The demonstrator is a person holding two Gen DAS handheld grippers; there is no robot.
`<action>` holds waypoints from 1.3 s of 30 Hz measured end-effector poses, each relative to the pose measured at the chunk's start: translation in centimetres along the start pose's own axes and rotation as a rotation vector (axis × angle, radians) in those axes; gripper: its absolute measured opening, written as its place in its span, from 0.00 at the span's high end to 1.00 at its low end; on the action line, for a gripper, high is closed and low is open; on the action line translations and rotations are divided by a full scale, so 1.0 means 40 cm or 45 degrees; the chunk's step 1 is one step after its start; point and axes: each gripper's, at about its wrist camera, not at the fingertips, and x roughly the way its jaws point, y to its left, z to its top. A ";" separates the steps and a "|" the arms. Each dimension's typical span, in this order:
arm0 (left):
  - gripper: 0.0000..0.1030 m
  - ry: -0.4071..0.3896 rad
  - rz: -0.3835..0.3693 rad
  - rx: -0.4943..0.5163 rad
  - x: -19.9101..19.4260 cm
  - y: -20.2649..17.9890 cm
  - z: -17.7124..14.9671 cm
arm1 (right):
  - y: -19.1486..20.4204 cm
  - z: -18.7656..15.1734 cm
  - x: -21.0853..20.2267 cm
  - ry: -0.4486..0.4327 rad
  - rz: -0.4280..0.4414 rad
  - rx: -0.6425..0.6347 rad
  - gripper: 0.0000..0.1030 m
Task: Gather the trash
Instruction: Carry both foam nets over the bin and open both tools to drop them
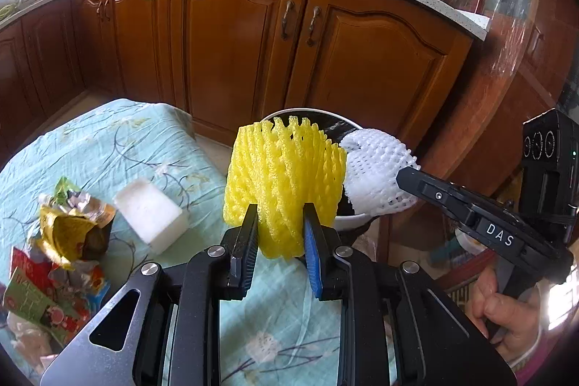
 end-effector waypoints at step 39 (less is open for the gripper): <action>0.34 0.082 0.047 -0.123 0.109 0.008 -0.026 | -0.073 -0.015 0.057 -0.003 -0.003 0.146 0.13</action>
